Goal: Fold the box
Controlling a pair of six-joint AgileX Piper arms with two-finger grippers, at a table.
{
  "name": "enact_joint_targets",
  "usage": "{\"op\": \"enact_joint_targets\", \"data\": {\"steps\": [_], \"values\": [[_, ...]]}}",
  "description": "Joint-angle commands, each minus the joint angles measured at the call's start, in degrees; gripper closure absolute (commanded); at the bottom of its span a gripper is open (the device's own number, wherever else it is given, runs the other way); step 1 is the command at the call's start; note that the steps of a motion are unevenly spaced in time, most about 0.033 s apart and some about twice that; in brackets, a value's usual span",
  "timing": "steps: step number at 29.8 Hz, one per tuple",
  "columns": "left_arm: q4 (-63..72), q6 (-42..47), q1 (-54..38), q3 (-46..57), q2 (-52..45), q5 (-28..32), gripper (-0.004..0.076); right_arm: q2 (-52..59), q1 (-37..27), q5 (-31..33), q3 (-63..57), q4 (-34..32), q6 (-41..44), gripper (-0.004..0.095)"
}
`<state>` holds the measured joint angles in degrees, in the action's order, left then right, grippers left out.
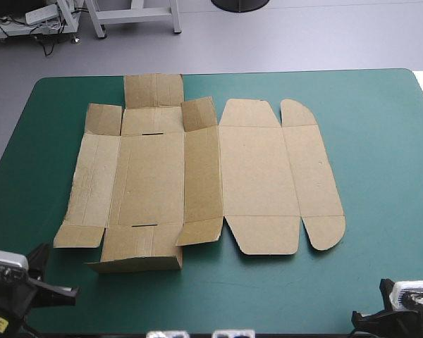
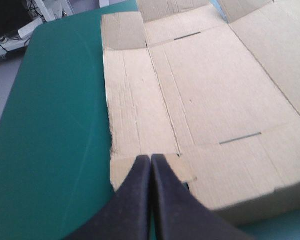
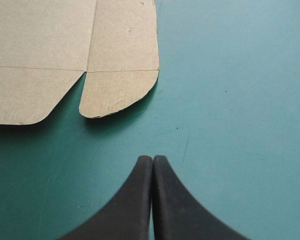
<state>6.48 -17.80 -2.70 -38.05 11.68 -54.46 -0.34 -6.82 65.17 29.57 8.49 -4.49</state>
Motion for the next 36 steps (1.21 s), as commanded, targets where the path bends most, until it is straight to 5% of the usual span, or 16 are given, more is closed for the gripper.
{"op": "enact_joint_targets", "data": {"steps": [1, 9, 17, 22, 26, 31, 34, 36], "values": [[0.7, -1.3, 0.3, -6.6, 9.8, 10.4, 0.0734, -1.1, 0.0, -4.6, 1.2, 0.1, -0.5, 0.0925], [-3.2, -0.8, 0.3, -19.2, 32.2, 20.2, 0.0734, -1.1, 0.0, -5.2, 1.2, 0.1, -0.5, 0.0925], [-25.4, 20.4, -0.2, -28.8, 50.8, 17.9, 0.0734, -1.1, 0.0, -5.2, 1.2, -1.7, -0.5, 0.0925], [-23.0, 20.7, -7.4, -31.4, 58.3, 12.6, 0.0729, -1.1, 0.0, -5.3, 1.2, -3.5, -0.5, 0.0925], [-4.8, 7.5, -17.9, -31.4, 62.8, 7.4, 0.0708, -1.2, 0.0, -5.3, 1.2, -5.5, -0.5, 0.0925], [27.0, -16.3, -32.5, -31.4, 70.1, -10.2, 0.0708, -1.2, 0.0, -5.4, 1.2, -6.3, -0.5, 0.0925], [30.5, -20.2, -36.8, -31.4, 74.6, -19.8, 0.0708, -1.2, 0.0, -5.7, 1.2, -6.3, -0.5, 0.0925], [29.2, -19.4, -36.9, -31.0, 76.1, -19.4, 0.071, -1.2, 0.0, -6.0, 1.2, -6.3, -0.5, 0.0925]]}}
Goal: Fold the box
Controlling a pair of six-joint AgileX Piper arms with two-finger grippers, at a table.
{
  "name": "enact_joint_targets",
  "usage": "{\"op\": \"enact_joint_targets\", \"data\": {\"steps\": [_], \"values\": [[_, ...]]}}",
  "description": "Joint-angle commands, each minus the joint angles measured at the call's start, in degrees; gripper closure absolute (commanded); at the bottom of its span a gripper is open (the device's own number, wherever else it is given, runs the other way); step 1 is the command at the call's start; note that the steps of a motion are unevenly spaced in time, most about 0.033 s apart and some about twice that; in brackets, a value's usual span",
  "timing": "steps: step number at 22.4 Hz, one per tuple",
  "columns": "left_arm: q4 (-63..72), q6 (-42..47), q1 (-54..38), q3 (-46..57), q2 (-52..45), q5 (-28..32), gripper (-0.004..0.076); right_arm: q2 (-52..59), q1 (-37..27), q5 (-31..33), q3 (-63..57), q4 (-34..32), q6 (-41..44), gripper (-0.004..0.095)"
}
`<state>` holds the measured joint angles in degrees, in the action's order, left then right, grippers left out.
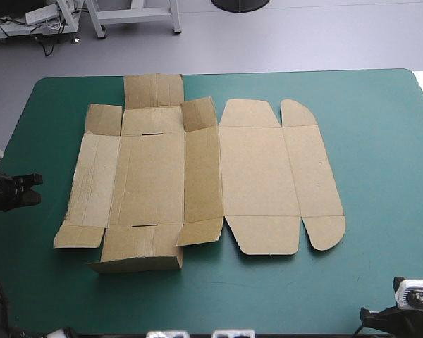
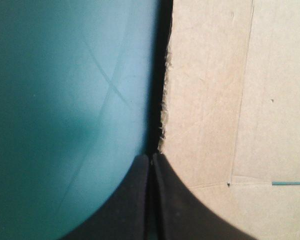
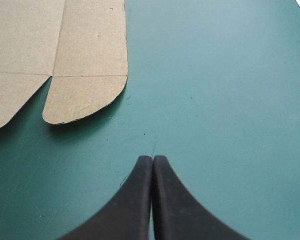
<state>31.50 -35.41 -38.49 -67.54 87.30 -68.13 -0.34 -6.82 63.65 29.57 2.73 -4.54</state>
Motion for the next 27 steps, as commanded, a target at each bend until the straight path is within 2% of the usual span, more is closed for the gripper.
{"op": "enact_joint_targets", "data": {"steps": [1, 6, 10, 12, 14, 15, 17, 22, 27], "values": [[4.5, -1.7, -1.1, -1.5, 1.1, -5.7, 0.071, -1.2, 0.0, -4.5, 1.2, -0.5, -0.4, 0.0925], [10.0, -3.6, -0.6, -1.5, 3.5, -5.9, 0.071, -1.2, 0.0, -5.1, 1.2, -0.5, -0.4, 0.0925], [9.3, -3.2, -0.3, -1.5, 5.3, -6.1, 0.0706, -1.2, 0.0, -5.2, 1.2, -0.5, -0.4, 0.0925], [9.3, -3.2, -0.3, -1.5, 6.4, -6.1, 0.0635, -1.2, 0.0, -5.2, 1.2, -0.7, -0.4, 0.0925], [9.3, -3.2, -0.2, -1.5, 7.5, -6.1, 0.0473, -1.2, 0.0, -5.1, 1.2, -0.7, -0.4, 0.0925], [9.3, -3.2, 0.1, -1.5, 8.3, -6.1, 0.0344, -1.2, 0.0, -5.1, 1.2, -0.7, -0.4, 0.0925], [9.3, -2.9, 1.4, -1.5, 9.4, -6.1, 0.0227, -1.2, 0.0, -5.1, 1.2, -0.7, -0.4, 0.0925], [9.0, -2.6, 7.7, -1.5, 12.4, -6.1, 0.0257, -1.2, 0.0, -5.1, 1.2, -0.7, -0.4, 0.0925], [9.1, -0.5, 8.5, -1.5, 15.1, -6.1, 0.0269, -1.2, 0.0, -5.1, 1.2, -0.6, -0.3, 0.0925]]}}
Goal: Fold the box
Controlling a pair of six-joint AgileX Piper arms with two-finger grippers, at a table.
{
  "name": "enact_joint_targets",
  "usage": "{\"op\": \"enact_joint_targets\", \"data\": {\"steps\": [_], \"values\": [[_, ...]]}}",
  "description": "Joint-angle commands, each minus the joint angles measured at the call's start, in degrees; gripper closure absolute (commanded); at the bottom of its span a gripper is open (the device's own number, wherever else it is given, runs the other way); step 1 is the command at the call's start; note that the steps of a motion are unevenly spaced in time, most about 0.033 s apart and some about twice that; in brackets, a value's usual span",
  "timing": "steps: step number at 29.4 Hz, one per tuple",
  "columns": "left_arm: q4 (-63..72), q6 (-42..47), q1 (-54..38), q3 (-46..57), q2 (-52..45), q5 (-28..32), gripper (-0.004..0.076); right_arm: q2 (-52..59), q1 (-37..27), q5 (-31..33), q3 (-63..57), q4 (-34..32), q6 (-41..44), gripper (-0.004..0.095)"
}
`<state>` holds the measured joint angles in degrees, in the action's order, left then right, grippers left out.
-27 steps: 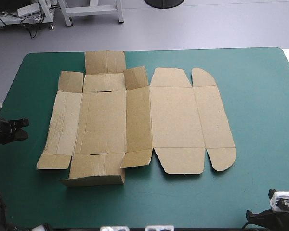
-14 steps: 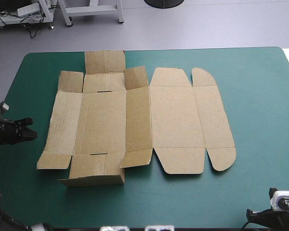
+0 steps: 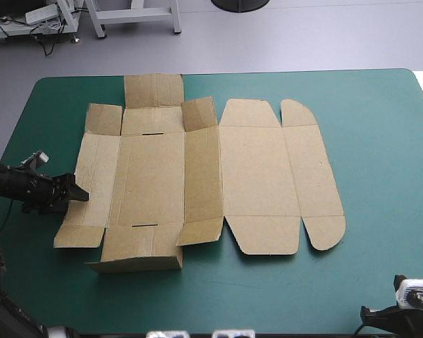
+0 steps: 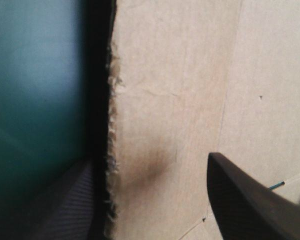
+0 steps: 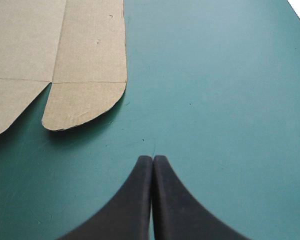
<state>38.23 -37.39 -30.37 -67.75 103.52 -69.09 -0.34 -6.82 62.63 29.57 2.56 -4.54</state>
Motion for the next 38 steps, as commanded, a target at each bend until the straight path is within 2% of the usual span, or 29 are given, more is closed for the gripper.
{"op": "enact_joint_targets", "data": {"steps": [1, 16, 19, 22, 23, 24, 32, 38], "values": [[3.0, 1.9, 0.5, -1.3, -0.7, -5.2, 0.0272, -1.2, 0.0, -4.1, 1.2, -0.2, -0.2, 0.0925], [6.5, 4.1, 7.3, -1.3, 0.6, -5.3, 0.0286, -1.2, 0.0, -4.4, 1.2, -0.2, -0.2, 0.0925], [2.3, 7.2, 9.1, -1.3, 0.6, -5.3, 0.0387, -1.2, 0.0, -4.9, 1.2, -0.2, -0.2, 0.0925], [-0.3, 8.3, 10.6, -1.3, 0.6, -5.3, 0.0578, -1.2, 0.0, -5.0, 1.2, 0.0, -0.2, 0.0925], [-0.4, 8.3, 10.8, -1.3, 0.6, -5.3, 0.0692, -1.2, 0.0, -5.0, 1.2, 0.0, -0.2, 0.0925], [-0.5, 8.2, 11.1, -1.3, 0.4, -5.3, 0.073, -1.2, 0.0, -5.0, 1.2, 0.0, -0.2, 0.0925], [-0.9, 7.4, 14.0, -1.5, -2.0, -5.3, 0.0733, -1.2, 0.0, -5.1, 1.2, 0.0, -0.2, 0.0925], [-5.7, 6.6, 21.3, -6.0, -7.6, -5.3, 0.0734, -1.2, 0.0, -5.1, 1.2, 0.1, -0.2, 0.0925]]}}
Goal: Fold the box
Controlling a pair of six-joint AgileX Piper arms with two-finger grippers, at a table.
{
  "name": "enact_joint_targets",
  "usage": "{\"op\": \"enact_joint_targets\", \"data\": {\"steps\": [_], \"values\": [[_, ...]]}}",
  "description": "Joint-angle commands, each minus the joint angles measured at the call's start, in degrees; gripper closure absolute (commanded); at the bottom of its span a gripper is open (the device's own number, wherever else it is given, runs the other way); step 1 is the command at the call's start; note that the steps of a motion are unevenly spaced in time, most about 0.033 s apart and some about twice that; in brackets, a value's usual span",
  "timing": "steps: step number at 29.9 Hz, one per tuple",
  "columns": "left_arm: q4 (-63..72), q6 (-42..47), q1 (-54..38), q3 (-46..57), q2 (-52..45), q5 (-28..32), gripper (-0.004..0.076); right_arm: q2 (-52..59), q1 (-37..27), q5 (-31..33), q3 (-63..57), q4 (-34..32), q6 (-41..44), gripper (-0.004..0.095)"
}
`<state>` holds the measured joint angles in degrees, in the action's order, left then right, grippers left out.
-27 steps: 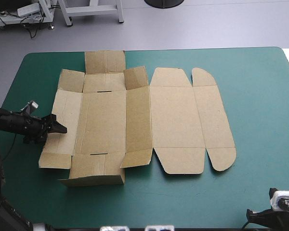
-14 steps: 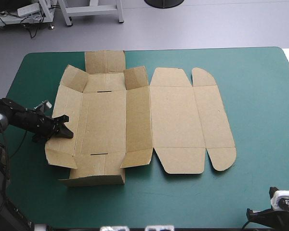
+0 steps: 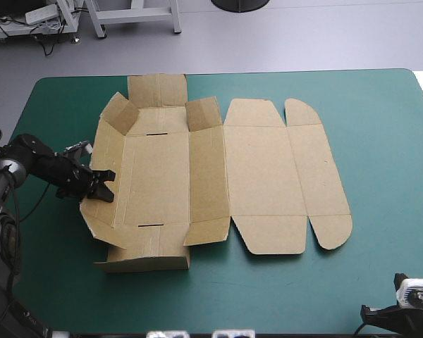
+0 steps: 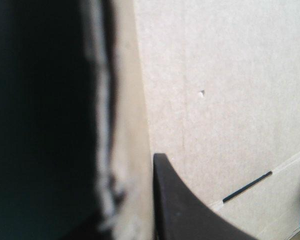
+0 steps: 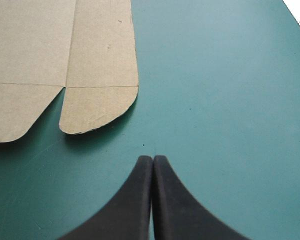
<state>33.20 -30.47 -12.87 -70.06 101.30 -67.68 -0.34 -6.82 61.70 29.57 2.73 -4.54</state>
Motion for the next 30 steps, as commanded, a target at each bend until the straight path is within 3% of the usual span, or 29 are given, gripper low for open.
{"op": "enact_joint_targets", "data": {"steps": [1, 12, 17, 23, 30], "values": [[-2.2, -0.1, 5.1, -4.9, -6.2, -6.7, 0.0734, -1.2, 0.0, -4.2, 1.2, 0.0, -0.2, 0.0925], [-22.0, 2.6, 23.6, -24.2, -12.1, -6.3, 0.0734, -1.2, 0.0, -4.2, 1.2, 0.5, -0.2, 0.0925], [-32.6, -0.4, 32.6, -31.0, -12.1, -6.2, 0.0734, -1.2, 0.0, -4.2, 1.2, 0.6, -0.2, 0.0925], [-42.4, -7.2, 40.5, -33.8, -12.1, -5.9, 0.0734, -1.2, 0.0, -4.3, 1.2, 0.6, -0.4, 0.0925], [-52.1, -9.9, 47.5, -33.8, -12.1, 0.2, 0.0734, -1.2, 0.0, -4.4, 1.2, 0.3, -0.4, 0.0925]]}}
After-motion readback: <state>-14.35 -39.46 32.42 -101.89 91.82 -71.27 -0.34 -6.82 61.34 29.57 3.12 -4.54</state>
